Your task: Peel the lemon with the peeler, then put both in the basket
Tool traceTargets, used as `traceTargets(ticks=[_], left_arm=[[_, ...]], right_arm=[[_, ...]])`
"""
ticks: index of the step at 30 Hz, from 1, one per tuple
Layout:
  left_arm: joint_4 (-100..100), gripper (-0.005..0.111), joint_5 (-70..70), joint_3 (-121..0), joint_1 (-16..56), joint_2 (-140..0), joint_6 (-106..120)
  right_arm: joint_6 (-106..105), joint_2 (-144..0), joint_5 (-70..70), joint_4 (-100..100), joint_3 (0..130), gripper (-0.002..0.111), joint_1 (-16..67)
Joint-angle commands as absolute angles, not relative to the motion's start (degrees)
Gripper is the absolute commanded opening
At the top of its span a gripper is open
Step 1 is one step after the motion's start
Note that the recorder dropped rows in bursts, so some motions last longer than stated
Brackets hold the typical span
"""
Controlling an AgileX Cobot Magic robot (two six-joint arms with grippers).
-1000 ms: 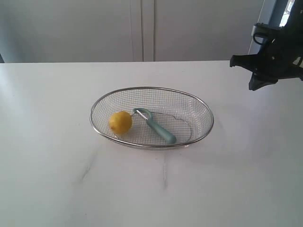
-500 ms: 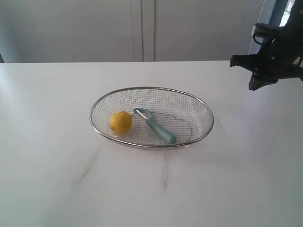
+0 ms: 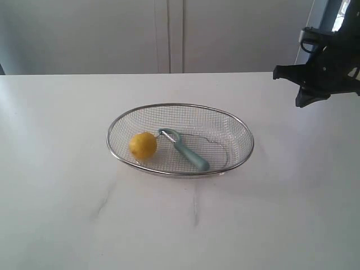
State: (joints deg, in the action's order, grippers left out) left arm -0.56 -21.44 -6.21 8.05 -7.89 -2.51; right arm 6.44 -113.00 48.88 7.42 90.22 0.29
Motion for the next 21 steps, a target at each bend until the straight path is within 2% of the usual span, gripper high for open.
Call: traceTargets(ticks=[1, 21], left_arm=[[-0.9, 0.000, -20.6, -2.5, 8.1, -2.1, -2.5], [-0.9, 0.000, -19.6, 0.0, 8.1, 0.0, -2.7]], right_arm=[[6.3, -112.4, 48.1, 7.3, 90.6, 0.000, 0.0], [6.3, -112.4, 45.7, 7.3, 90.6, 0.000, 0.0]])
